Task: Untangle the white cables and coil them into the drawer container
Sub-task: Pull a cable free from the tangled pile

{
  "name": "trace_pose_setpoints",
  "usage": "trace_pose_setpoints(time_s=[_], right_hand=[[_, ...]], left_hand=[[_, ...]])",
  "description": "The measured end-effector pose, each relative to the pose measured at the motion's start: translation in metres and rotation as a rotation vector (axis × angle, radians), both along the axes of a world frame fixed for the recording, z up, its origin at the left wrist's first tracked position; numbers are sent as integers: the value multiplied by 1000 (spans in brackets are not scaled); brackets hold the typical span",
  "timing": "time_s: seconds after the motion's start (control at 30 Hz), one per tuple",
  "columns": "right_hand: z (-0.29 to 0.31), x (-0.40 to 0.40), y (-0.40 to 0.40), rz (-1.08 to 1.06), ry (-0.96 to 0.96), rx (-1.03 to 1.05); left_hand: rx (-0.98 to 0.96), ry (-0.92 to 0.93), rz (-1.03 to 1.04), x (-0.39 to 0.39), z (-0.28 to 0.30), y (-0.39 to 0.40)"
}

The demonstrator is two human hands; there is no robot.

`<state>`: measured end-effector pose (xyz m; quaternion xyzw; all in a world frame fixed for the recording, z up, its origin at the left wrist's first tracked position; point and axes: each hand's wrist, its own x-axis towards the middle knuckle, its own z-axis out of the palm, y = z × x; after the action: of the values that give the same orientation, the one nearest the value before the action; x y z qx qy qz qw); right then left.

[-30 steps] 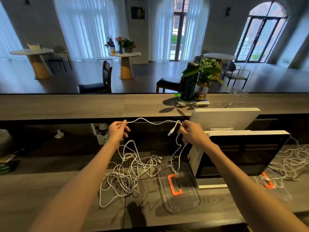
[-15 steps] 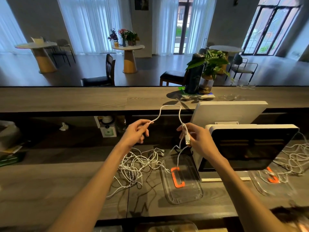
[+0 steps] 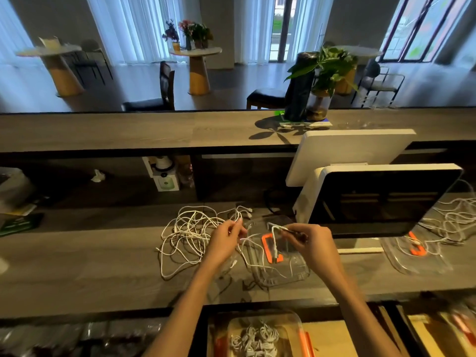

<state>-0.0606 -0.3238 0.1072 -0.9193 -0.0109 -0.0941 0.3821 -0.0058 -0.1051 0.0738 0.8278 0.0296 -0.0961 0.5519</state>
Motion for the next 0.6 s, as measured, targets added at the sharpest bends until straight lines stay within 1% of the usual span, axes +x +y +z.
trace_pose_setpoints(time_s=[0.03, 0.07, 0.13, 0.2, 0.3, 0.37, 0.4, 0.47, 0.57, 0.6], right_hand=[[-5, -1, 0, 9, 10, -26], [-10, -2, 1, 24, 19, -43], [-14, -4, 5, 48, 34, -62], [-14, -3, 8, 79, 65, -75], [-10, -1, 7, 101, 137, -70], [-10, 0, -1, 10, 140, -11], [-13, 1, -7, -58, 138, -17], [-20, 3, -20, -156, 206, -86], [-30, 0, -27, -157, 457, -238], [-31, -2, -24, -148, 463, -287]], left_hand=[[-171, 109, -44, -8, 7, -4], [-251, 184, -115, -16, 14, -7], [-220, 188, -268, -31, 23, -13], [-184, 124, -335, -39, 25, -19], [-243, 99, -299, -42, 24, -18], [-299, 117, -223, -44, 22, -11], [-318, 118, -185, -45, 21, -6], [-284, 96, -136, -47, 23, 3], [-183, 26, -155, -53, 30, 11], [-160, -8, -182, -54, 32, 13]])
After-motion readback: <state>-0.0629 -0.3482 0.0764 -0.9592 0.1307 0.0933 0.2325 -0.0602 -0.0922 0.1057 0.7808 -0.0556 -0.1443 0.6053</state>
